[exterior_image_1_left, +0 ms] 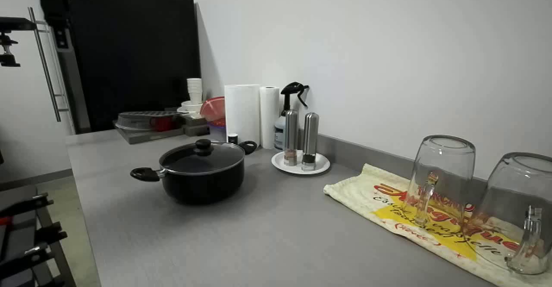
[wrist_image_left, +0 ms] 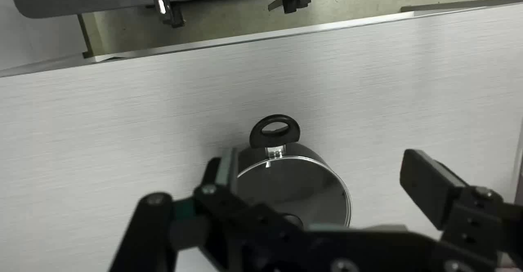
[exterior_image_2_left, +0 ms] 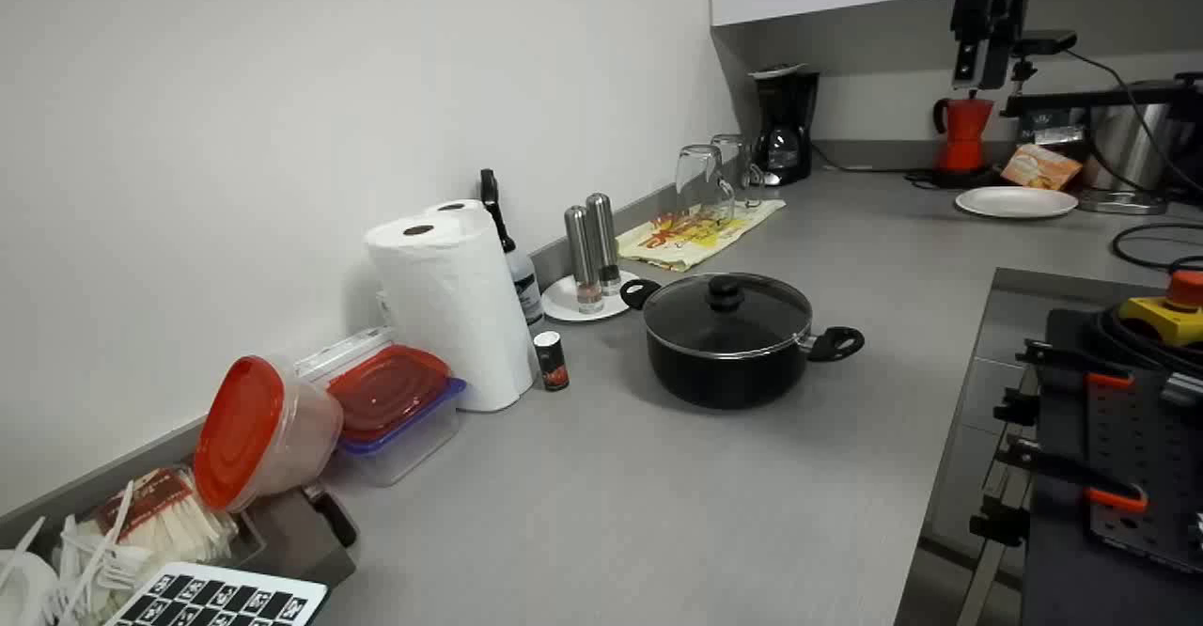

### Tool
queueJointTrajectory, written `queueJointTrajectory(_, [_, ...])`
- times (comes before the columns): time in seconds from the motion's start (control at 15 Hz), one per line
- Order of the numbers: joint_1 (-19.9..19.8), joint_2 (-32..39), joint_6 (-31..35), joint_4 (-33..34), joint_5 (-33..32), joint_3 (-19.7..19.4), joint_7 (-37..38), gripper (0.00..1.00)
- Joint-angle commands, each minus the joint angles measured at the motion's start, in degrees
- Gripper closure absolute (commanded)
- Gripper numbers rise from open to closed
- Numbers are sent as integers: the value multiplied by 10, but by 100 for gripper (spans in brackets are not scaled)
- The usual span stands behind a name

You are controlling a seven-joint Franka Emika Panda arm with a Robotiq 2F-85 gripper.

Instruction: Remove the lid from the pot

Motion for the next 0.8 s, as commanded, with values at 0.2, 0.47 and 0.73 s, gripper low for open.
queueJointTrajectory(0.2, [-9, 1, -1, 1, 5, 7, -5, 0])
queueJointTrajectory(0.47, [-7, 14, 30, 6, 4, 15, 1, 0])
queueJointTrajectory(0.73, [1, 56, 172, 16, 11, 42, 25, 0])
